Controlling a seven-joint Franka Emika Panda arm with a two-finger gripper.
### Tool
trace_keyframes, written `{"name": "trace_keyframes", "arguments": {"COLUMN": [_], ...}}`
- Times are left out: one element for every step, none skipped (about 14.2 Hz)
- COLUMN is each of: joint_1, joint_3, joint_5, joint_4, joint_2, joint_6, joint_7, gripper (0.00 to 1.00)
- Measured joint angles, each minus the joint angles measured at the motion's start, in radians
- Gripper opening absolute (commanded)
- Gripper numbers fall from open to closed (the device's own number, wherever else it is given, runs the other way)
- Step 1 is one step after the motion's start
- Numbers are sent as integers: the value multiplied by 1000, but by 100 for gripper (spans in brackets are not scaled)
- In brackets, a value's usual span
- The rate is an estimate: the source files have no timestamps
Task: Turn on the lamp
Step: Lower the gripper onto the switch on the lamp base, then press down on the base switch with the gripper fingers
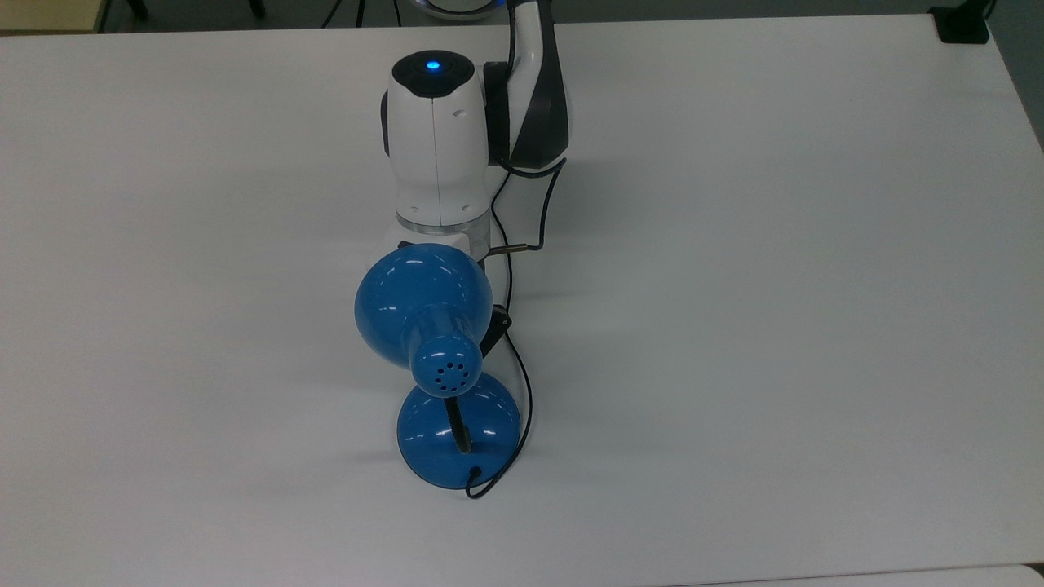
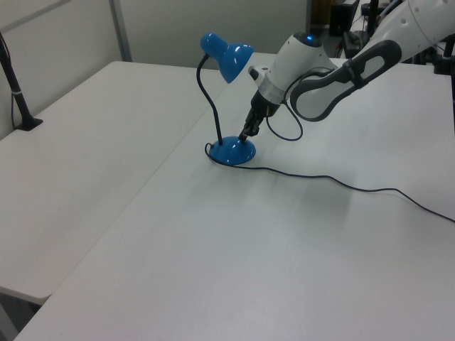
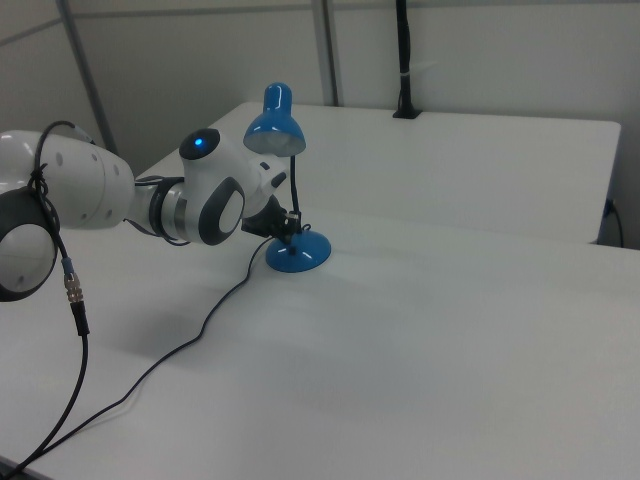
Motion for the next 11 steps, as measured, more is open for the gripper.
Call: {"name": "trace_keyframes", "arguments": {"joint_1": [0,0,0,0,0,0,0,0,1,2,3], "joint_3": [0,0,0,0,0,0,0,0,0,0,0], "joint_5": [0,0,0,0,0,0,0,0,0,0,0], "joint_4": [8,18,24,27,29,29,30,30,30,30,31], "joint_2": [4,12,18,22,24,25,27,28,28,28,28], "joint_6": [0,0,0,0,0,0,0,0,0,0,0], "joint_7": [1,3,4,4,4,4,4,4,4,4,4], "gripper": [0,0,0,0,0,0,0,0,0,0,0]}}
